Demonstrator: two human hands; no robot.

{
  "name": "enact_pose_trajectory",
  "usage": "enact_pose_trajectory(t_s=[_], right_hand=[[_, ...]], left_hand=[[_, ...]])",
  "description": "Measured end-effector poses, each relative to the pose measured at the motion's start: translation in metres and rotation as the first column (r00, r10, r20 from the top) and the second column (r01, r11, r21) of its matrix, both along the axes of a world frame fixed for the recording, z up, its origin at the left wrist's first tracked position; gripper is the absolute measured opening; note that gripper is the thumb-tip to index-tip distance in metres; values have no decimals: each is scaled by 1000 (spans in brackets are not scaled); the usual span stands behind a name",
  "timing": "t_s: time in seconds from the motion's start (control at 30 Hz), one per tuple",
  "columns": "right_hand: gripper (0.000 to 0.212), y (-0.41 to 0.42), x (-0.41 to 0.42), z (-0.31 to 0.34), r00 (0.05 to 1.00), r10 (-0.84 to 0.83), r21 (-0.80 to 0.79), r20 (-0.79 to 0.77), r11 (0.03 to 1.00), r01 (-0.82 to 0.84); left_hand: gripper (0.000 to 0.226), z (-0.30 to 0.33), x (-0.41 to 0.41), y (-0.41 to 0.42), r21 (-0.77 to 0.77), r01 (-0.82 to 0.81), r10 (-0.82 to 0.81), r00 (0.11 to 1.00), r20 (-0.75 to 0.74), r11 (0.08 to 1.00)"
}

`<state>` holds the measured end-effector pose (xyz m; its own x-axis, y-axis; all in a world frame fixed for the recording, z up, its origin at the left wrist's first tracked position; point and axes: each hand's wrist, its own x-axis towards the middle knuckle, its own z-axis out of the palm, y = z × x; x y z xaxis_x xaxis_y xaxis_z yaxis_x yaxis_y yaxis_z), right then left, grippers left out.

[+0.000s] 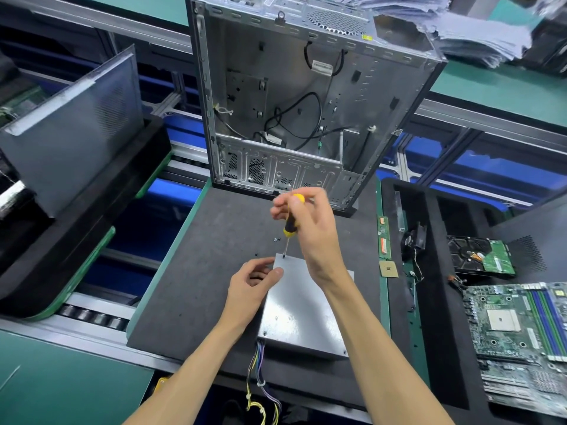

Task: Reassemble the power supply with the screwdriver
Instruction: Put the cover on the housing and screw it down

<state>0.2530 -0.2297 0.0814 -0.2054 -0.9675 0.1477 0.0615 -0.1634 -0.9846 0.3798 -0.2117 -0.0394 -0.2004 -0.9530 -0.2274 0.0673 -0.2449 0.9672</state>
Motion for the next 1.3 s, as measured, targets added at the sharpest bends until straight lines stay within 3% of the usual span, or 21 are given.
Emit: enact_pose_trajectory(t_s=[0.23,0.33,0.6,0.7,0.97,1.13,1.3], right_hand=[[30,0,4,0,998,65,22,10,998,-65],[13,0,4,2,1000,12,22,5,1000,-12],[31,3,10,-2,999,43,9,-26,999,-42],[14,3,9,-1,1000,7,15,-9,1000,-7],[32,4,8,-2,999,42,19,-2,999,-42],[10,4,5,1,1000,18,16,-1,1000,-18],[15,5,2,0,1000,22,30,-3,999,-22]], left_hand=[[21,-1,1,0,-1,0,0,1000,1,1000],[19,0,1,0,1,2,-2,1000,1,1000],[19,-2,1,0,-7,-12,12,1000,4,1000],[19,-3,1,0,0,-5,5,1000,-9,1000],[19,-2,1,-1,0,-5,5,1000,2,1000],[19,-1,0,0,0,-11,11,1000,-6,1000],[20,0,0,0,-8,-12,12,1000,-3,1000]])
